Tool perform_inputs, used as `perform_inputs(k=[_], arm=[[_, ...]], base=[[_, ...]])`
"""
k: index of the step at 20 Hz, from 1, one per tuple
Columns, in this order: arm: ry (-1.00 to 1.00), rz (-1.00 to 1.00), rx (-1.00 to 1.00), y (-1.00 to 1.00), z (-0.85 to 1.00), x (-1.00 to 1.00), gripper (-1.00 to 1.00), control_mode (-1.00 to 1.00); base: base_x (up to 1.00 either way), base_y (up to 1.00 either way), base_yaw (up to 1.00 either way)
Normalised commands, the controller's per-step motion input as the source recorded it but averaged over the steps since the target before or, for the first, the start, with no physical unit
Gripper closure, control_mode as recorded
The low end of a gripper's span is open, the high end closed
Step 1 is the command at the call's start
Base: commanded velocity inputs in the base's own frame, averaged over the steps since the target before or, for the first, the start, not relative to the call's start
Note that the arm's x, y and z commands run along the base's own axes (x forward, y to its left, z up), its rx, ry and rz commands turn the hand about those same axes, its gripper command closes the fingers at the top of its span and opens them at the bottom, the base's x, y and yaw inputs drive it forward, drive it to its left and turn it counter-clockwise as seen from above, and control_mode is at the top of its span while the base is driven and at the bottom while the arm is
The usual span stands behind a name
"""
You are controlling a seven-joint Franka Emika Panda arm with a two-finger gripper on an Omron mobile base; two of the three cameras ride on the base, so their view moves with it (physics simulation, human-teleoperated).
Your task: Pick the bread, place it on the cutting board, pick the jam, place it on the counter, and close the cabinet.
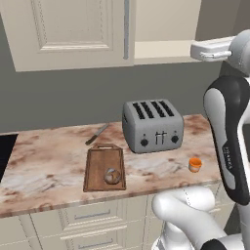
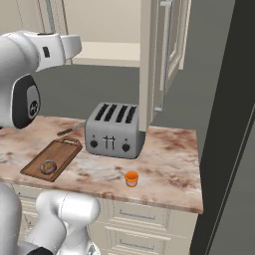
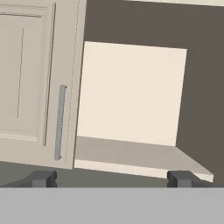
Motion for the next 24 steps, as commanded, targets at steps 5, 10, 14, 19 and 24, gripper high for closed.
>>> perform_inputs(k=[5, 10, 14, 19, 24], arm=[[-0.03, -0.12, 0.0, -0.38, 0.0, -0.34, -1.0, -1.0], [-0.01, -0.12, 0.0, -0.24, 0.0, -0.45, -1.0, -1.0], [0.0, -0.1, 0.0, -0.11, 0.0, -0.51, -1.0, -1.0], [0.0, -0.11, 0.0, -0.08, 0.0, -0.57, -1.0, -1.0], [0.0, -0.05, 0.0, -0.15, 0.0, -0.58, -1.0, -1.0]], base=[[0.0, 0.0, 0.0], [0.0, 0.0, 0.0], [0.0, 0.0, 0.0], [0.0, 0.0, 0.0], [0.0, 0.0, 0.0]])
